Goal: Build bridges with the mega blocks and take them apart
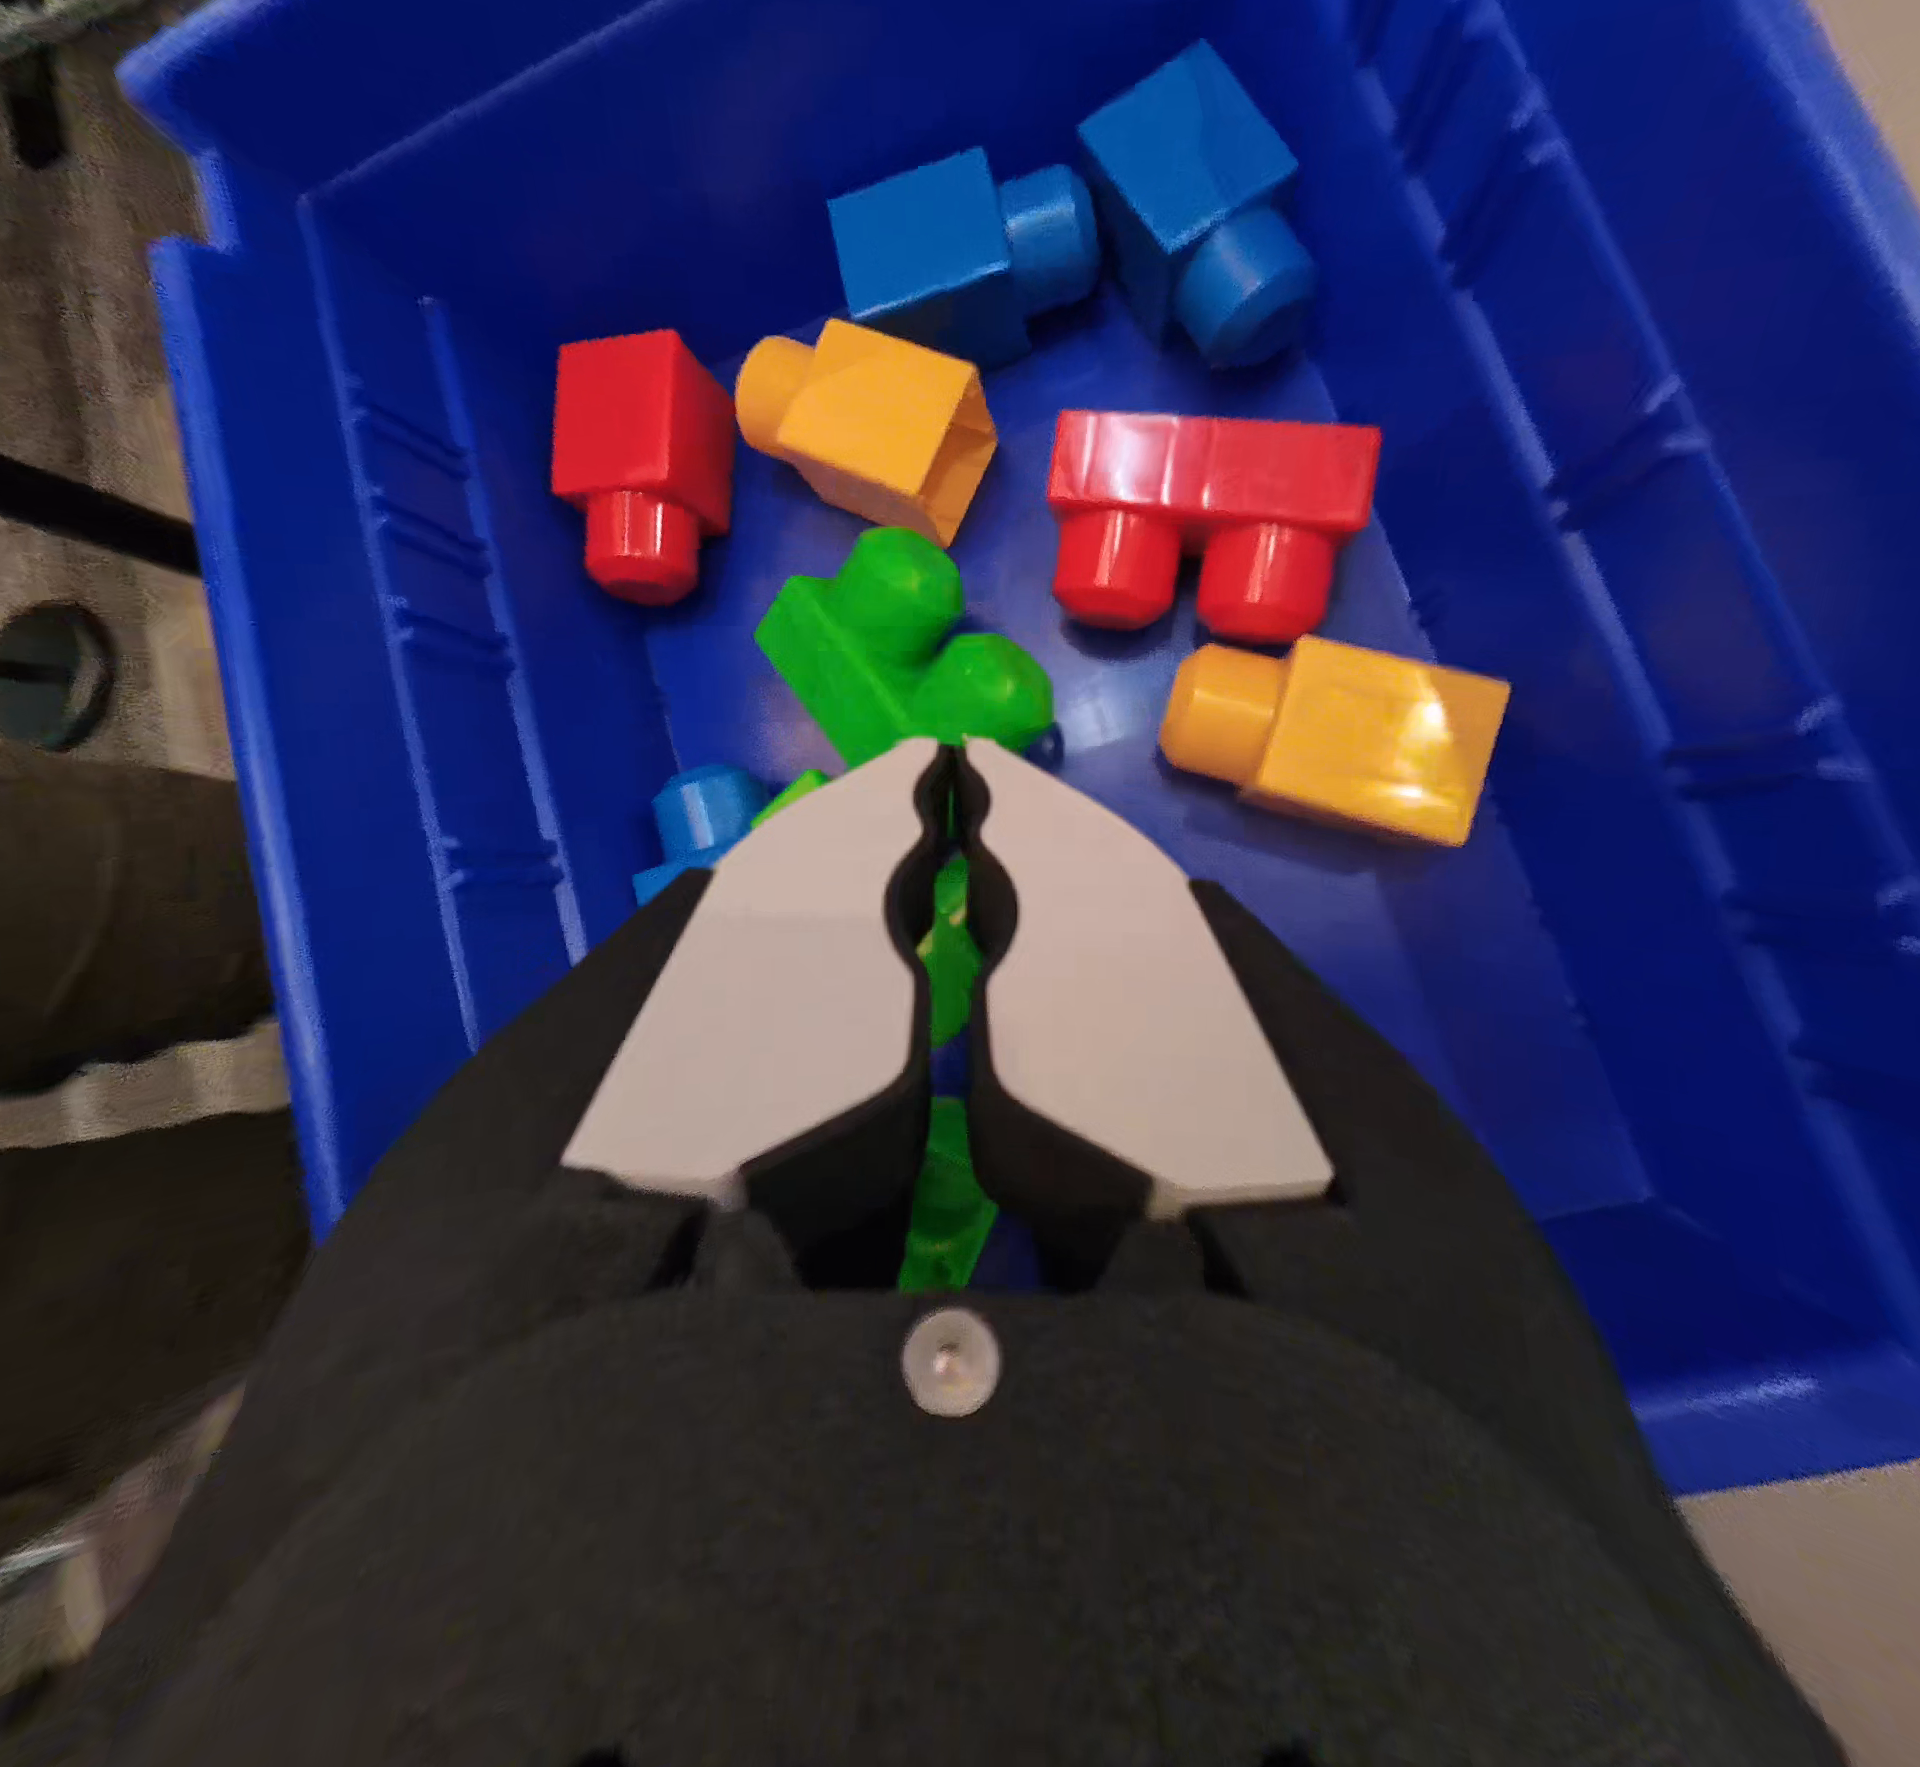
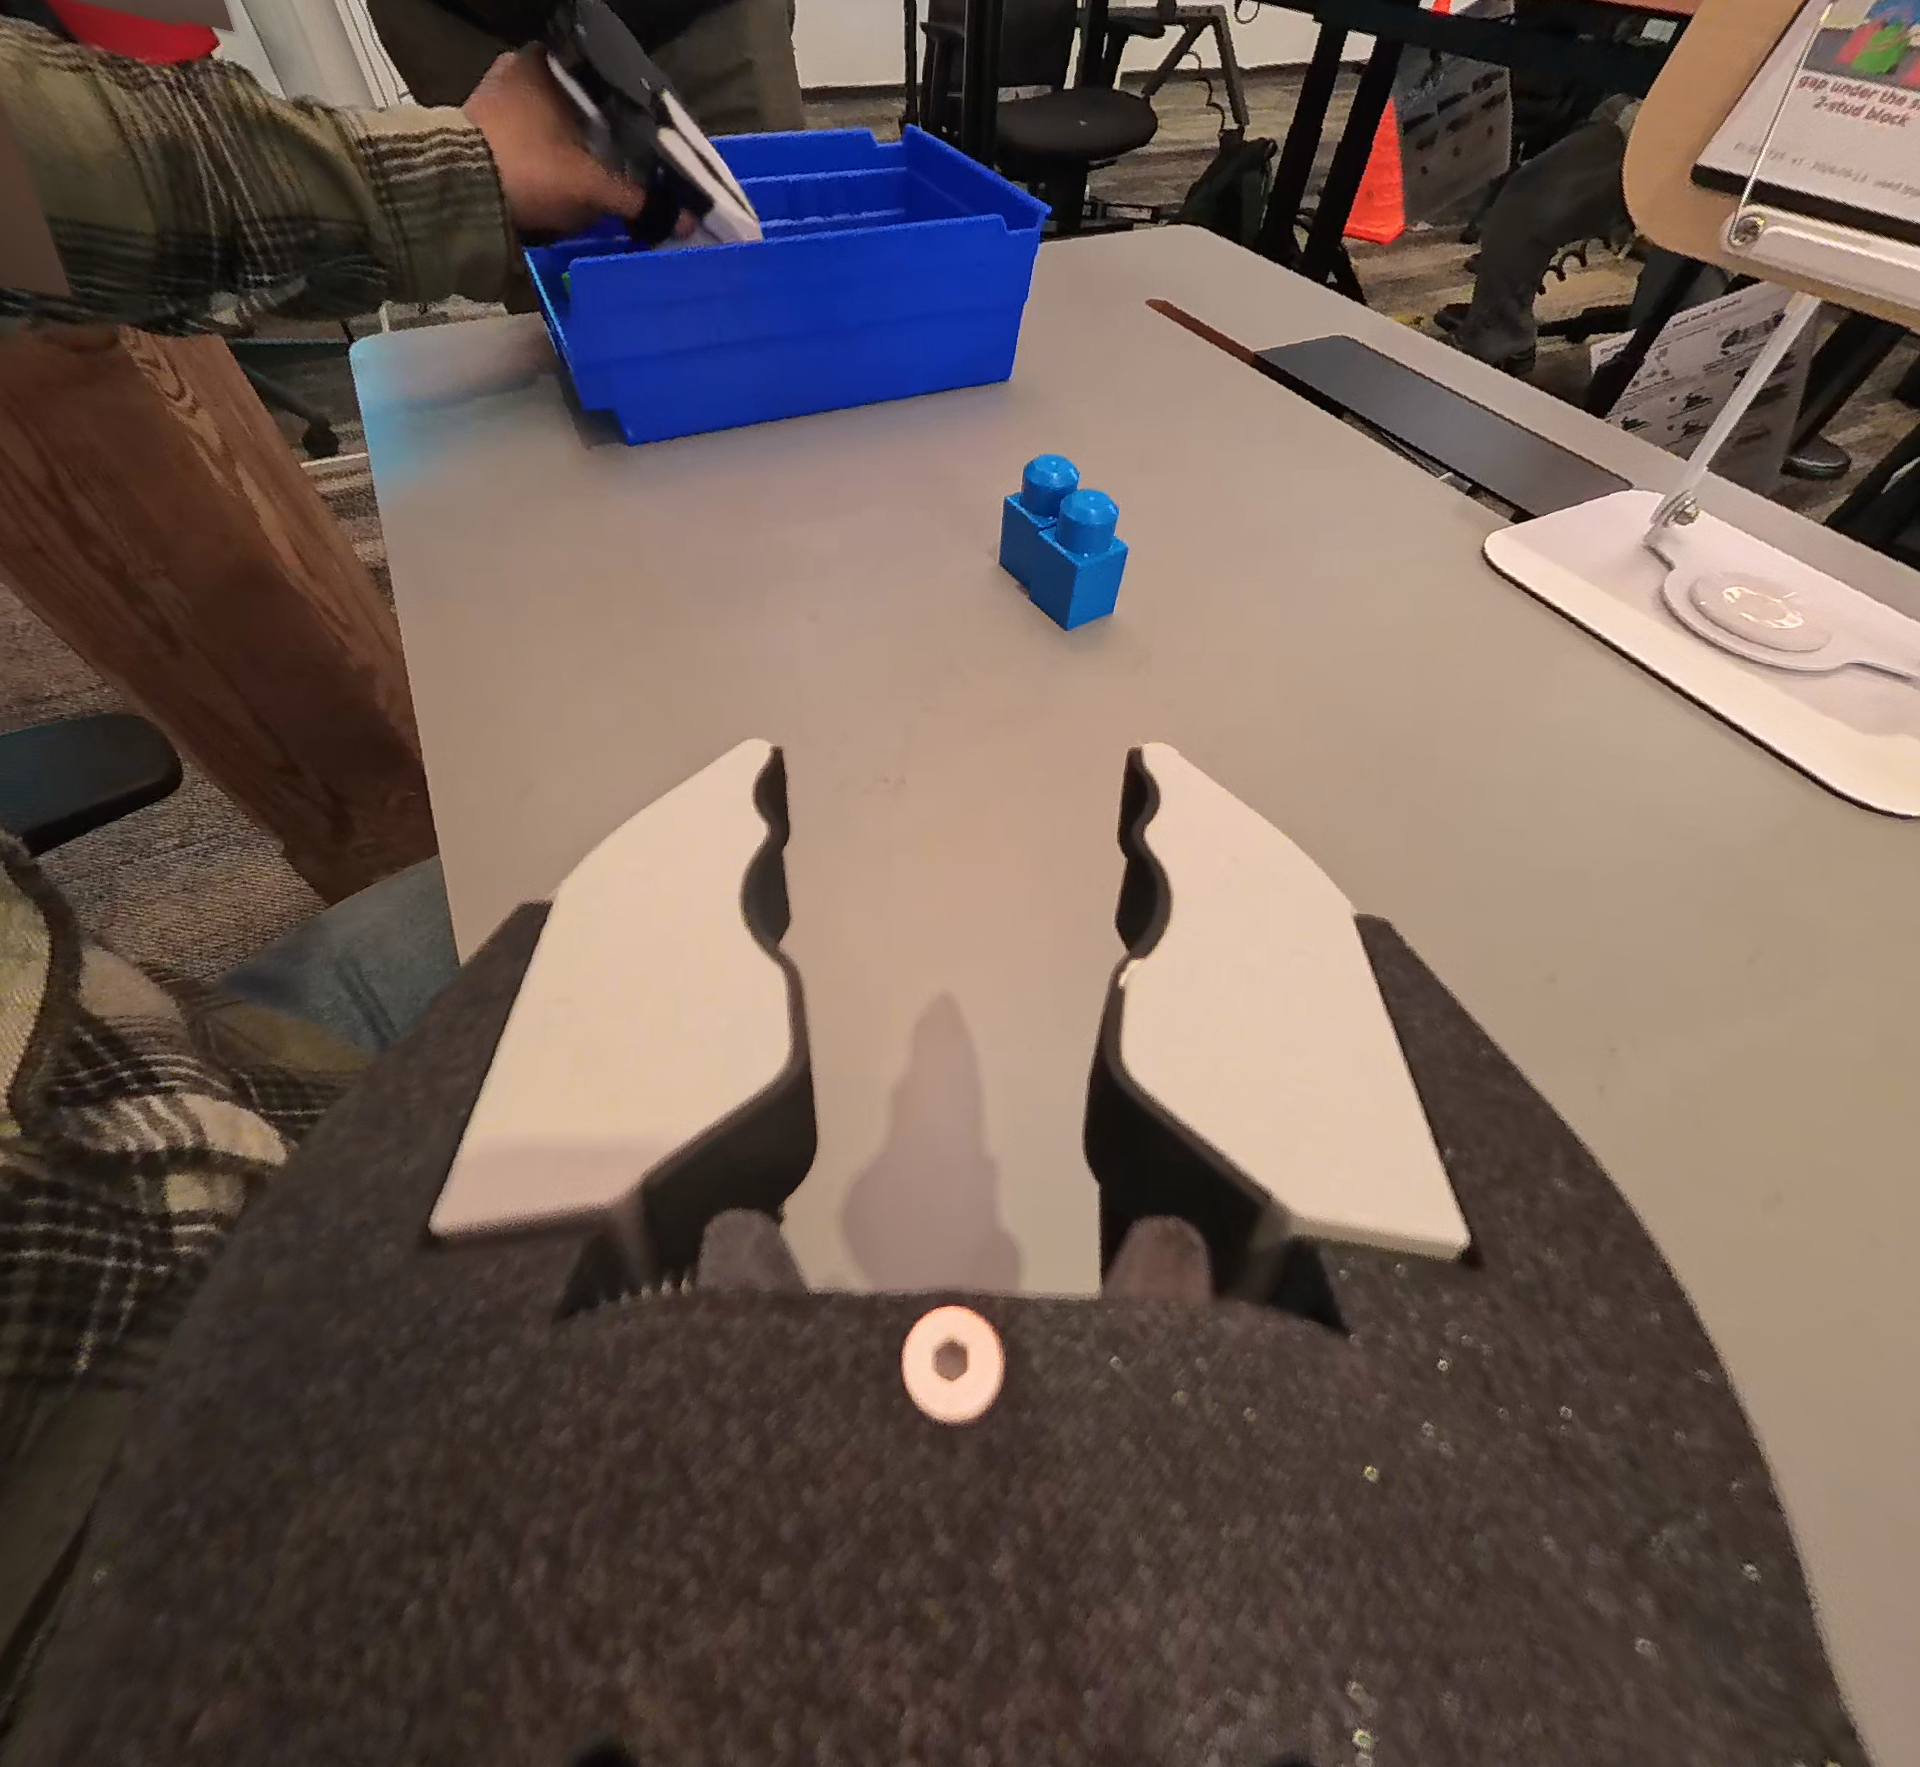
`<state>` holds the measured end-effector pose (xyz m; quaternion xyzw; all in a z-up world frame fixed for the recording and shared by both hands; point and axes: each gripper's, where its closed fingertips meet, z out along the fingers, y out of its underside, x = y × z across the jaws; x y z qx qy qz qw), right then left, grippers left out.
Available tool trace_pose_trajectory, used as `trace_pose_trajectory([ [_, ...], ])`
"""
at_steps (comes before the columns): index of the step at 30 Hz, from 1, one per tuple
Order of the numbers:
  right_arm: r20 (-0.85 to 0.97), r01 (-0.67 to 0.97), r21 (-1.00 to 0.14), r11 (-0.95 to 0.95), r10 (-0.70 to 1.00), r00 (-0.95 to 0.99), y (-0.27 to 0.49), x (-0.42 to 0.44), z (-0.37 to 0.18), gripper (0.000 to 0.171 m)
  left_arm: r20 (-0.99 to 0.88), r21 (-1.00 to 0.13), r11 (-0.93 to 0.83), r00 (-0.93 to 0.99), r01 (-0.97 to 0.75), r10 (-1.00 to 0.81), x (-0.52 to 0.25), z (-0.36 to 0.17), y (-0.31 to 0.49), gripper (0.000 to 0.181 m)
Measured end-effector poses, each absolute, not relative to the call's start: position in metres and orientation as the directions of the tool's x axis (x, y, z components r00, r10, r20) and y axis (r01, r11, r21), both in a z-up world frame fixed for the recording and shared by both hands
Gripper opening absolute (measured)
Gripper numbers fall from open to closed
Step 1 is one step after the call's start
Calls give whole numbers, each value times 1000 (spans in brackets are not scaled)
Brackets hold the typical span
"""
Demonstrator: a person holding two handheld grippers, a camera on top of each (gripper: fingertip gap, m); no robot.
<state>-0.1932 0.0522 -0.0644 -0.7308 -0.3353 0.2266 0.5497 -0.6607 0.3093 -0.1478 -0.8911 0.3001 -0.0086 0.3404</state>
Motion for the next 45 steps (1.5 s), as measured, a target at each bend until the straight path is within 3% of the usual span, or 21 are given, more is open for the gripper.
trace_pose_trajectory([
  [5, 41, 244, -955, -169, 738, 673, 52, -192, -64, 61, 79, -675, -674, 878, -301, -471, -653, -141, 308, 0],
  [9, 38, 246, -953, -175, 738, 674, 53, -192, -66, 62, -11, -661, -651, 873, -372, -488, -649, -133, 310, 12],
  [14, 46, 251, -954, -166, 743, 667, 53, -195, -64, 62, -176, -498, -633, 784, -592, -595, -639, -150, 315, 30],
  [22, 59, 268, -947, -176, 726, 685, 50, -185, -66, 65, -164, -217, -448, 485, -867, -859, -638, -160, 323, 59],
  [28, 58, 278, -941, -191, 720, 692, 55, -183, -69, 65, -181, -18, -320, 318, -947, -931, -643, -168, 332, 66],
  [34, 49, 279, -938, -206, 718, 695, 61, -181, -73, 65, -173, 148, -306, 280, -940, -944, -659, -191, 336, 80],
  [42, 39, 272, -939, -211, 721, 692, 65, -182, -75, 65, -166, 127, -385, 363, -914, -917, -659, -196, 337, 65],
  [45, 36, 266, -941, -209, 720, 693, 64, -180, -75, 65, -209, 4, -453, 442, -891, -872, -657, -181, 344, 65],
])
